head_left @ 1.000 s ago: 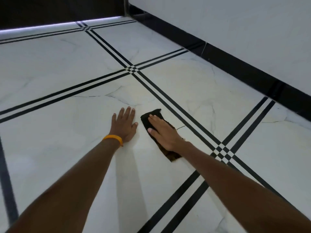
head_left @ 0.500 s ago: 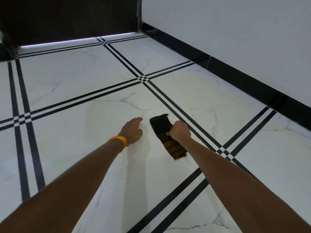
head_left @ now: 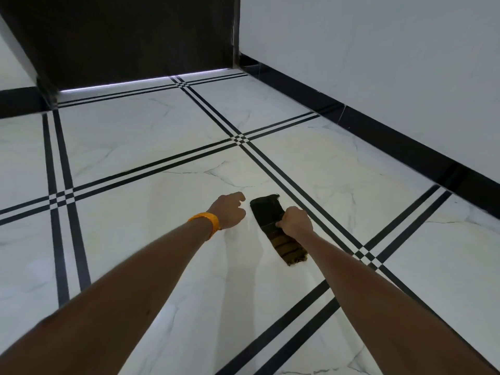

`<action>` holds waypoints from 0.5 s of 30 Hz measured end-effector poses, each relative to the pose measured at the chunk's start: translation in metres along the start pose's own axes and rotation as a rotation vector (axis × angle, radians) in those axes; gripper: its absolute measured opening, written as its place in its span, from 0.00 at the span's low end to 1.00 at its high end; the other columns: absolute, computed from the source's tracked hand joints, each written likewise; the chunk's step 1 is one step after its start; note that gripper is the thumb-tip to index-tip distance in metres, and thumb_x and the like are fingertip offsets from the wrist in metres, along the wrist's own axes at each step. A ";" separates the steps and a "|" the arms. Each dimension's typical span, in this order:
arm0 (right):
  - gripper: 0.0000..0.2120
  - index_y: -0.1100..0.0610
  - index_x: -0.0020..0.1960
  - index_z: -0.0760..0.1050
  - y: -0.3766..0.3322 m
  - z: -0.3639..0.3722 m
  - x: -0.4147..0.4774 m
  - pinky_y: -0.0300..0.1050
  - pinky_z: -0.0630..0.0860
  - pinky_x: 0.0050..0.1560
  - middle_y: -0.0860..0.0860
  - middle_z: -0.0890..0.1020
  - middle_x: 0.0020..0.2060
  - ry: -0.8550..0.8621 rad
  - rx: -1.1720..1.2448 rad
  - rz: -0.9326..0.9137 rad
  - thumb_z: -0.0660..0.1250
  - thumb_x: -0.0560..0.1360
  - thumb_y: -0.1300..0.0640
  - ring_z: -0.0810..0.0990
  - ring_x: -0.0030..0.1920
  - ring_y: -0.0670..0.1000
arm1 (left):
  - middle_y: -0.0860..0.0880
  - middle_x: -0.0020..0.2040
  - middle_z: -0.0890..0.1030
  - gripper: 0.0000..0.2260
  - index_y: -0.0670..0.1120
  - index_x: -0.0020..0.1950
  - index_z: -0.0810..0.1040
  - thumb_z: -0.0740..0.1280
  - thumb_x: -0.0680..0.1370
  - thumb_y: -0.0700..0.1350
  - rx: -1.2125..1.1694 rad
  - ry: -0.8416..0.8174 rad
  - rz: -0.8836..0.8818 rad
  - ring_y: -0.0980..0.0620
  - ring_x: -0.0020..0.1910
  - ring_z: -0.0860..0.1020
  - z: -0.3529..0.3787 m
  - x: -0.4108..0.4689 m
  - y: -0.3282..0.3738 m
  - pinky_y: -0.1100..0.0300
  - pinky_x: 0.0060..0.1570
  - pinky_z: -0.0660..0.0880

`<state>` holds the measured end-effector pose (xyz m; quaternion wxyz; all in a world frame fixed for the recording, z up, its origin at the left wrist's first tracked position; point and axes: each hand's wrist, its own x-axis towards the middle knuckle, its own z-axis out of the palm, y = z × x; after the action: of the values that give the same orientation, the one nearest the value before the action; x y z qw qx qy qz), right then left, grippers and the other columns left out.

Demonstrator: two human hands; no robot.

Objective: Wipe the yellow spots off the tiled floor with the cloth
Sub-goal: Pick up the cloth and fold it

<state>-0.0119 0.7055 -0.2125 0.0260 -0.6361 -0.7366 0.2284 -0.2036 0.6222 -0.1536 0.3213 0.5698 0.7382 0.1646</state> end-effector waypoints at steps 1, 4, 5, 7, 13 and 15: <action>0.12 0.58 0.53 0.77 -0.001 -0.002 0.000 0.48 0.79 0.50 0.54 0.82 0.48 0.005 -0.007 -0.015 0.72 0.76 0.51 0.82 0.52 0.56 | 0.40 0.69 0.74 0.20 0.42 0.73 0.69 0.64 0.80 0.41 0.019 0.004 0.005 0.42 0.66 0.74 -0.003 0.000 0.001 0.53 0.67 0.71; 0.07 0.55 0.45 0.77 -0.006 -0.013 -0.002 0.51 0.81 0.52 0.52 0.82 0.43 0.012 0.059 -0.077 0.73 0.76 0.53 0.82 0.49 0.53 | 0.41 0.68 0.75 0.18 0.42 0.71 0.72 0.63 0.81 0.42 0.071 0.029 0.018 0.42 0.65 0.74 -0.010 -0.001 0.000 0.52 0.67 0.70; 0.08 0.55 0.43 0.77 -0.008 -0.019 -0.002 0.51 0.81 0.51 0.52 0.82 0.42 0.023 0.106 -0.094 0.74 0.76 0.53 0.82 0.47 0.52 | 0.41 0.68 0.75 0.17 0.42 0.70 0.73 0.62 0.81 0.43 0.083 0.036 0.020 0.42 0.65 0.74 -0.012 -0.001 0.000 0.52 0.67 0.70; 0.10 0.57 0.41 0.75 -0.013 -0.034 -0.001 0.48 0.79 0.50 0.52 0.81 0.42 0.038 0.211 -0.106 0.74 0.75 0.55 0.80 0.45 0.52 | 0.42 0.68 0.76 0.16 0.44 0.69 0.75 0.62 0.81 0.44 0.103 0.059 0.032 0.42 0.66 0.73 -0.019 0.001 0.003 0.53 0.66 0.69; 0.05 0.53 0.45 0.75 -0.051 -0.096 -0.014 0.48 0.78 0.50 0.57 0.79 0.50 -0.325 0.457 -0.195 0.68 0.79 0.60 0.79 0.48 0.55 | 0.41 0.71 0.71 0.32 0.51 0.78 0.63 0.64 0.75 0.33 -0.036 -0.003 0.209 0.42 0.69 0.70 -0.032 -0.008 0.054 0.60 0.59 0.69; 0.05 0.52 0.50 0.79 -0.062 -0.120 -0.021 0.52 0.79 0.61 0.58 0.81 0.56 -0.352 0.455 -0.279 0.68 0.78 0.62 0.81 0.56 0.58 | 0.44 0.74 0.67 0.37 0.51 0.78 0.61 0.70 0.73 0.32 -0.099 -0.047 0.249 0.43 0.71 0.68 -0.040 -0.009 0.069 0.59 0.58 0.68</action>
<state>-0.0259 0.7165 -0.0767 0.0707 -0.4575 -0.7398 0.4883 -0.1780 0.6392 -0.0792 0.3435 0.6441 0.6450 0.2260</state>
